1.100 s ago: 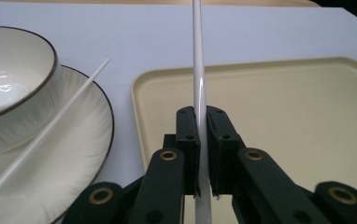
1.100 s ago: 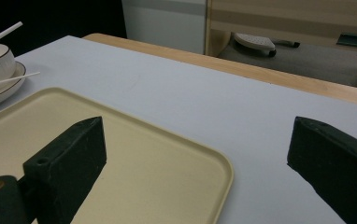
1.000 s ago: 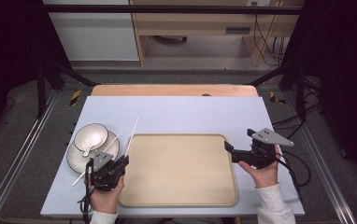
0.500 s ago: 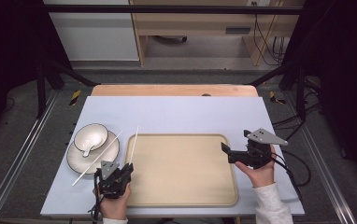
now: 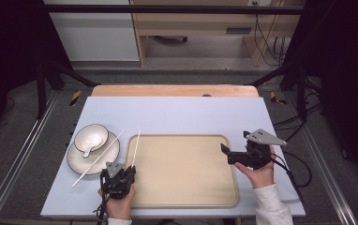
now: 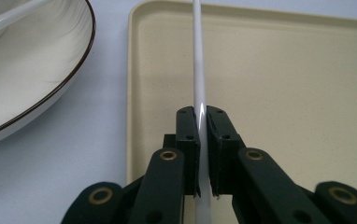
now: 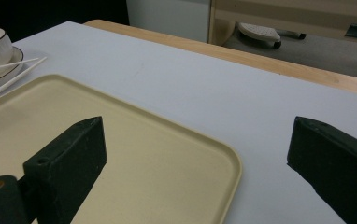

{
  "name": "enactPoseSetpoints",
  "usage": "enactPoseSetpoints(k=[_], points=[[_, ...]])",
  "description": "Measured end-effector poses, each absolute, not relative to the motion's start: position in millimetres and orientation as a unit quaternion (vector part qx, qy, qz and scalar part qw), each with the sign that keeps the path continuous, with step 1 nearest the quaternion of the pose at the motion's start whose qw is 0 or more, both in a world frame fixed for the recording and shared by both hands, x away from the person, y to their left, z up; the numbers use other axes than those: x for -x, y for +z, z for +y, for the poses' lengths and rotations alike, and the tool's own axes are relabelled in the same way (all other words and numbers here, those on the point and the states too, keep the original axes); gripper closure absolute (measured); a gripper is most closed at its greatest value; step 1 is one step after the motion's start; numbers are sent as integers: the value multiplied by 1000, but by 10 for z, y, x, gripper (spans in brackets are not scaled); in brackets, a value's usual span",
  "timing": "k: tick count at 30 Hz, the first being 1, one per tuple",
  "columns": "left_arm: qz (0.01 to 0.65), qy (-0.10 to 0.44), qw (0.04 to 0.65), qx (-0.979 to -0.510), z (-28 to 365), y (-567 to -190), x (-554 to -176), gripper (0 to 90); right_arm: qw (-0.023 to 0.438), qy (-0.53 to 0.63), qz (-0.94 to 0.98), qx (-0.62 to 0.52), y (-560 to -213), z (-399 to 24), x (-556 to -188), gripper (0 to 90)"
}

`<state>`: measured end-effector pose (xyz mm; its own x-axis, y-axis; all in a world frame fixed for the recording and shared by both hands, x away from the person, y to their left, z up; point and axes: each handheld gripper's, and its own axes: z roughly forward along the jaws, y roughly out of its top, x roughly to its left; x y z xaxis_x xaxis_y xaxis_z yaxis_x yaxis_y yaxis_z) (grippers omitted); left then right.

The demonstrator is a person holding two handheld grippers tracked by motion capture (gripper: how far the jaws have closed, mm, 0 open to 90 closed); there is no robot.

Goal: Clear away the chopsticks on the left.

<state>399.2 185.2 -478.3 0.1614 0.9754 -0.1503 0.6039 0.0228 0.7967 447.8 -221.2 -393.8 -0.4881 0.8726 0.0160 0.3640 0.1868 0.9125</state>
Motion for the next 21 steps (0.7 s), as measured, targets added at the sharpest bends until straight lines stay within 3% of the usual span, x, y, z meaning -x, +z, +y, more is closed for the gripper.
enactPoseSetpoints(k=[21], points=[[607,228,350,-676,1798,-4792,-4048,840,266,472,722,-429,-3943,-2203,-4481,50]])
